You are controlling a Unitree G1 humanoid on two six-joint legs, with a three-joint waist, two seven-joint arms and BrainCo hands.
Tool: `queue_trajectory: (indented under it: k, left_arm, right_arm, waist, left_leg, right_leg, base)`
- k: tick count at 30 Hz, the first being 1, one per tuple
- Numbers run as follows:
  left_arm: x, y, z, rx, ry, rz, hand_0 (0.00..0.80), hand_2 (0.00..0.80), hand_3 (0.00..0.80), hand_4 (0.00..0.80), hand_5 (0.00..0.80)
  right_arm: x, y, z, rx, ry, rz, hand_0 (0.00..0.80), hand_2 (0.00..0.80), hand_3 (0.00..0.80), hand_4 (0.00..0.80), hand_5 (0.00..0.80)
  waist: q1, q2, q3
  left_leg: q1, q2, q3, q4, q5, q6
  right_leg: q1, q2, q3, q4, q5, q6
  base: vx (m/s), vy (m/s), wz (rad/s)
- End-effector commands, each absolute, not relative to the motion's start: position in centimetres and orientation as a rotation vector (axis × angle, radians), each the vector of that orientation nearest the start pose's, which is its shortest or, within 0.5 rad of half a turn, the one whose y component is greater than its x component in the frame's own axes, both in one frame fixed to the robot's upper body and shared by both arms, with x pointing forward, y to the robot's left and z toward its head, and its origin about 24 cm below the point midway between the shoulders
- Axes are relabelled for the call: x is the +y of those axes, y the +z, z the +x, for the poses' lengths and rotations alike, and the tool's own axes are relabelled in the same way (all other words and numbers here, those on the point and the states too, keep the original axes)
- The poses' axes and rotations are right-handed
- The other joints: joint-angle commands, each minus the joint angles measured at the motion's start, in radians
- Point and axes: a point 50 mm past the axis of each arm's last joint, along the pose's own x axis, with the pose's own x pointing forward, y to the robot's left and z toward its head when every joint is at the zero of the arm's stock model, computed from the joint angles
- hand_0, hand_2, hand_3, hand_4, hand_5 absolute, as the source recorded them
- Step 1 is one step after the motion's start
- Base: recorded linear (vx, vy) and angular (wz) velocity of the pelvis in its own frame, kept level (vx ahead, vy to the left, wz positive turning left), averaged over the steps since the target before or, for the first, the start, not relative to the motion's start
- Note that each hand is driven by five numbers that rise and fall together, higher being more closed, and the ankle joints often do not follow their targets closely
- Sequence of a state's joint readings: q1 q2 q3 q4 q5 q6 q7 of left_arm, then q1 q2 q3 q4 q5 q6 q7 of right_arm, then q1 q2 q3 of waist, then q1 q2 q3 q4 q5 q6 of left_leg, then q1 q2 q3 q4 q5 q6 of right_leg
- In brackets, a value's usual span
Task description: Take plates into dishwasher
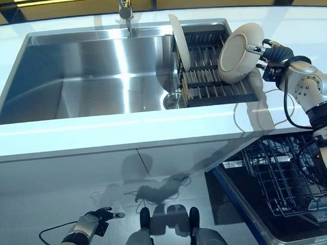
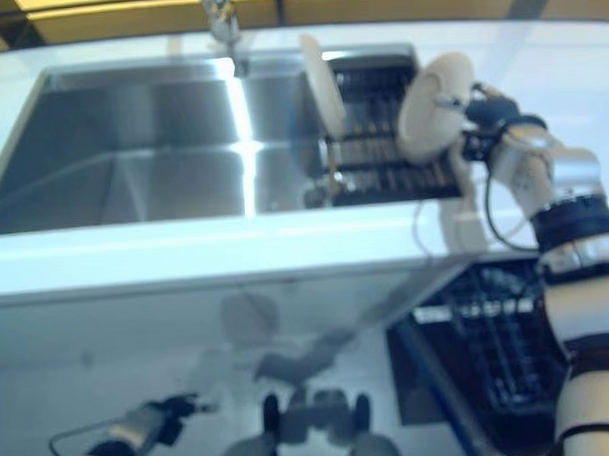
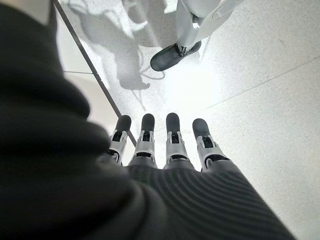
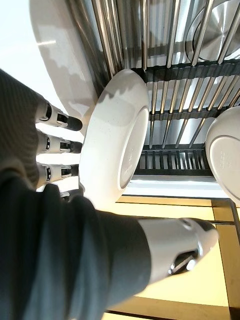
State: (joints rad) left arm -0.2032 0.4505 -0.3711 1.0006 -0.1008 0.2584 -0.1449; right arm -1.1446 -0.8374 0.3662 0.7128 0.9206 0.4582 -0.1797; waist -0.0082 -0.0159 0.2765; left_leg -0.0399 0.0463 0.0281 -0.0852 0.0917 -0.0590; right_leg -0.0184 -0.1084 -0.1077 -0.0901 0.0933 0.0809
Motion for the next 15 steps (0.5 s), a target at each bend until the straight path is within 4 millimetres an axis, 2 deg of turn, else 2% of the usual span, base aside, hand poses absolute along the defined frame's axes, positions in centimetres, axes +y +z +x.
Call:
queue_trajectory:
  k: [1, 15]
  left_arm:
    - [27.29, -10.28, 20.29, 1.130, -0.105, 0.522, 0.000, 0.000, 0.000, 0.000, 0.000]
    - [26.93, -10.11, 20.80, 1.120, -0.099, 0.508, 0.000, 0.000, 0.000, 0.000, 0.000]
  right_arm:
    - [-26.95, 30.78, 38.48, -0.054, -0.192, 0.012, 0.000, 0.000, 0.000, 0.000, 0.000]
    - [-26.13, 30.60, 38.73, -0.049, -0.162, 0.018, 0.000, 0.000, 0.000, 0.000, 0.000]
  waist:
    - [0.030, -0.012, 0.005]
    - [0.034, -0.011, 0.014]
  left_leg:
    - [0.038, -0.001, 0.008, -0.002, -0.059, -0.011]
    - [0.031, -0.005, 0.003, -0.002, -0.057, -0.009]
  right_leg:
    - [-0.007, -0.018, 0.016, 0.007, 0.003, 0.040]
    - [-0.011, -0.019, 0.011, 0.009, 0.004, 0.038]
  base:
    - [0.000, 0.000, 0.00]
    - [0.000, 0.000, 0.00]
